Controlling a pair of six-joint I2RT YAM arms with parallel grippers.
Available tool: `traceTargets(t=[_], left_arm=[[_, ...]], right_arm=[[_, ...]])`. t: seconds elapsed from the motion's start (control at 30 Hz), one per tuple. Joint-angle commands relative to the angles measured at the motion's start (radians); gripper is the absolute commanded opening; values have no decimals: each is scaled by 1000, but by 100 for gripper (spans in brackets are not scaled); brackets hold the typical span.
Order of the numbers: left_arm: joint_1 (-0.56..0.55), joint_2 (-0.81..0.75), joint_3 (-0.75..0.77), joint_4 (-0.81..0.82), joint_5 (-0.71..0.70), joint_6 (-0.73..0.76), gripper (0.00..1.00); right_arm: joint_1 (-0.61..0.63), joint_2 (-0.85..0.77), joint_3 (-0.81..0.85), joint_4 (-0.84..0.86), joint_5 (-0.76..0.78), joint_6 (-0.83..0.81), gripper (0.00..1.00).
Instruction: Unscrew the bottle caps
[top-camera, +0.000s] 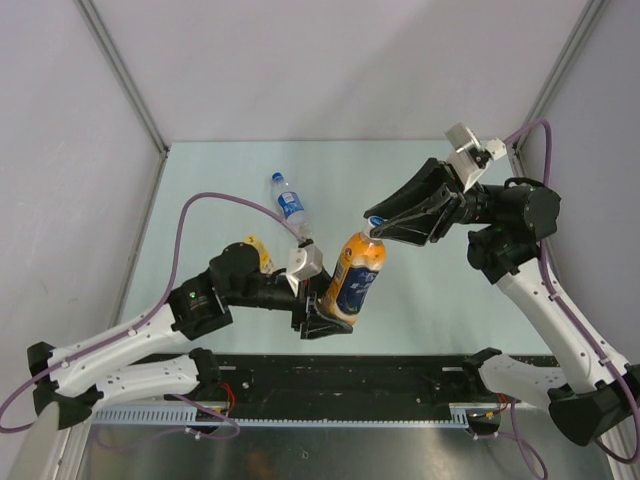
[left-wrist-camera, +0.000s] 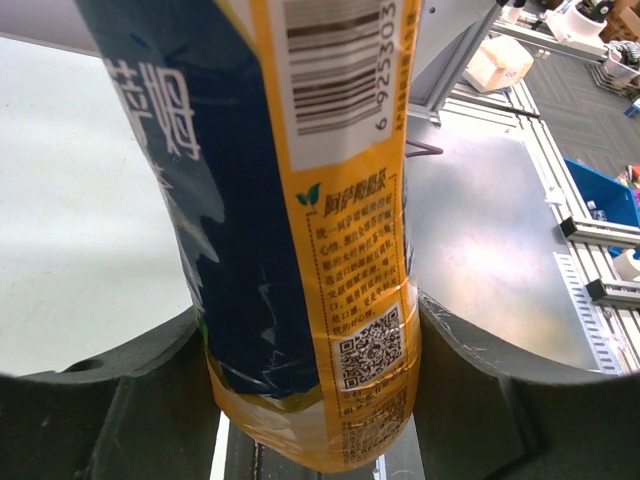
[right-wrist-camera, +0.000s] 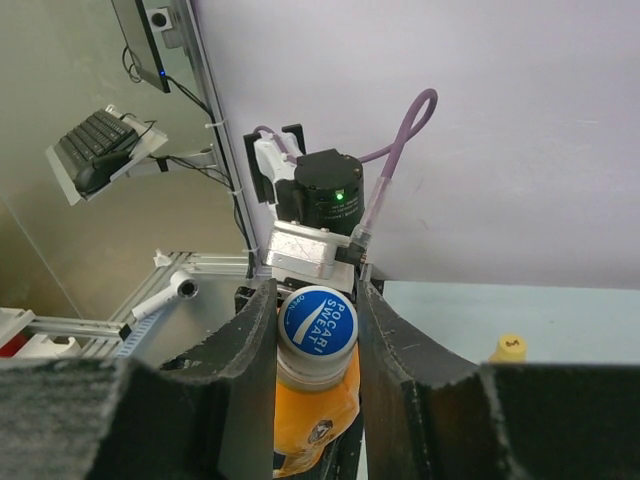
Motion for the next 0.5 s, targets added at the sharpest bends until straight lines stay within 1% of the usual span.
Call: traceTargets(t=[0.0, 0.13, 0.2, 0.3, 0.33, 0.4, 0.47], left_arm=[[-7, -60, 32, 231, 1, 54, 0], [-3, -74, 31, 196, -155, 56, 0], [-2, -82, 29, 184, -239, 52, 0], [0, -94, 28, 158, -356, 50, 0], [1, -95, 29, 148, -389, 52, 0], [1, -94, 35, 109, -449, 58, 0], [1, -89, 41, 76, -501, 64, 0]], right_arm=[[-6, 4, -27, -91, 3, -81, 13], [-7, -14, -26, -149, 87, -113, 48], [-9, -23, -26, -174, 124, -129, 64], [-17, -39, -26, -208, 163, -144, 84], [-20, -44, -26, -213, 171, -148, 89], [-27, -57, -26, -219, 191, -145, 96], [-36, -70, -26, -224, 217, -139, 99]])
